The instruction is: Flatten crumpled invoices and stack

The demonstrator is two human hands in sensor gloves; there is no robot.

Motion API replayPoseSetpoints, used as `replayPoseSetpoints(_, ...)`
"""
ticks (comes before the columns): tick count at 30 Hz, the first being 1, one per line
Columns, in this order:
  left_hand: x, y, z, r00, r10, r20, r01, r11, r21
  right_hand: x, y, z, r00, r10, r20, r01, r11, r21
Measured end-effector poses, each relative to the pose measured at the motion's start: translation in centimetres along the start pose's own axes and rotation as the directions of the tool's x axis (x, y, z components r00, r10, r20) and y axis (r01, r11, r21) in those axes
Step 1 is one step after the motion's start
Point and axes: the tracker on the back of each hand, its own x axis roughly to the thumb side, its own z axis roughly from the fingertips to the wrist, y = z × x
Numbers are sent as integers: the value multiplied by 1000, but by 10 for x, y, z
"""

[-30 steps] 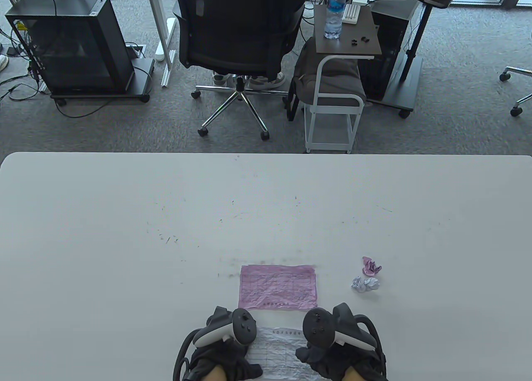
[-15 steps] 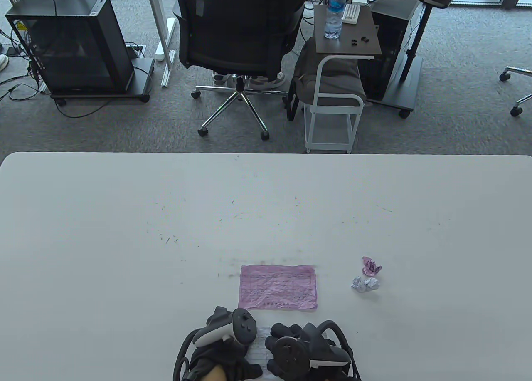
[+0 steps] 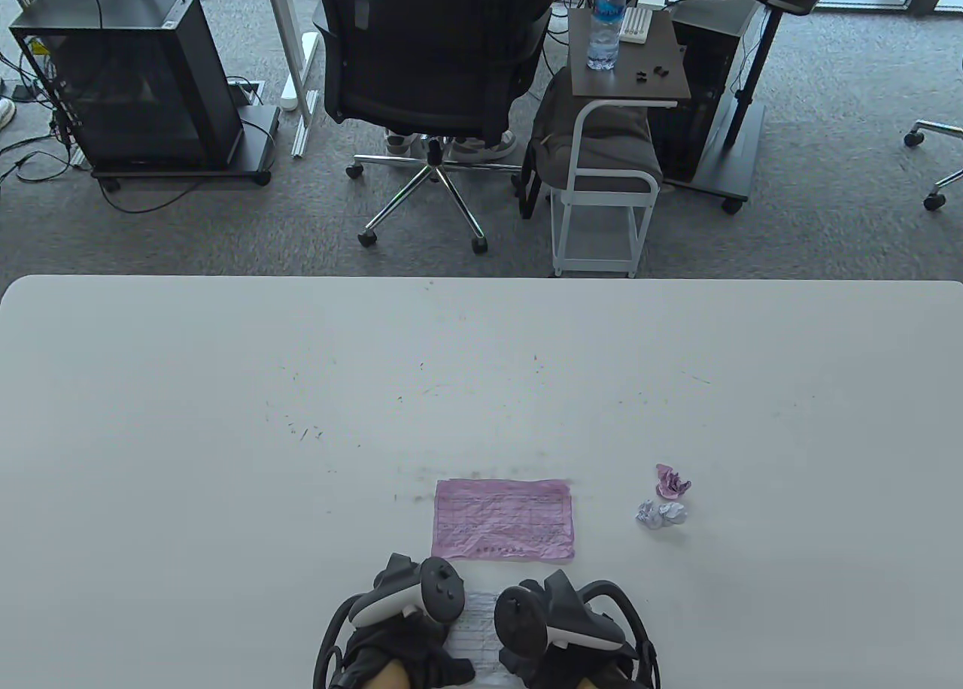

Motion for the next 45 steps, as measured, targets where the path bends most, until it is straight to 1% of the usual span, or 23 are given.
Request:
replayPoseSetpoints(4,0,0,0,1000,0,0,0,1000,0,-10,-4,3,993,4,-116,-1,1000,22)
replayPoseSetpoints(7,0,0,0,1000,1,-1,-1,1000,2,-20,-7,5,985,10,-172,-8,1000,14)
replayPoseSetpoints(11,0,0,0,1000,3,-1,-3,1000,2,-31,-8,8,979,-43,-198,45,999,7)
replayPoseSetpoints(14,0,0,0,1000,4,-1,-4,1000,2,-36,-14,14,981,-44,-187,35,998,-50)
replayPoseSetpoints(16,0,0,0,1000,4,-2,-4,1000,1,-33,-19,19,988,-62,-141,46,993,-109)
replayPoseSetpoints(17,0,0,0,1000,6,-1,-6,1000,1,-29,-21,21,992,-73,-99,59,989,-136)
replayPoseSetpoints(18,-1,0,0,1000,6,-1,-6,1000,1,-22,-22,21,997,-74,-30,68,986,-150)
replayPoseSetpoints(19,-1,0,0,1000,6,-1,-6,1000,1,-18,-22,20,997,-71,11,72,986,-150)
replayPoseSetpoints(22,-1,0,0,1000,8,0,-8,1000,2,5,-17,17,981,-32,193,57,991,-122)
replayPoseSetpoints(23,-1,0,0,1000,8,0,-8,1000,2,14,-14,15,963,-16,268,47,993,-112)
replayPoseSetpoints(25,-1,0,0,1000,9,1,-9,1000,2,26,-10,13,946,-4,323,34,996,-87)
replayPoseSetpoints(28,-1,0,0,1000,8,2,-8,1000,0,35,-4,11,928,39,370,-21,998,-54)
replayPoseSetpoints(30,-1,0,0,1000,8,2,-8,1000,0,34,3,7,927,6,376,-20,999,33)
replayPoseSetpoints(32,-1,0,0,1000,7,1,-7,1000,0,32,7,5,935,-28,353,-12,994,110)
replayPoseSetpoints(36,-1,0,0,1000,7,1,-7,1000,-1,29,5,4,941,-62,332,19,991,131)
replayPoseSetpoints(39,-1,0,0,1000,6,-1,-6,1000,-1,27,3,4,948,-51,313,10,991,131)
replayPoseSetpoints(42,-1,0,0,1000,7,-1,-7,1000,0,21,0,5,962,-80,262,36,985,167)
replayPoseSetpoints(45,-1,0,0,1000,7,-1,-7,1000,2,9,-1,6,968,-133,211,92,976,195)
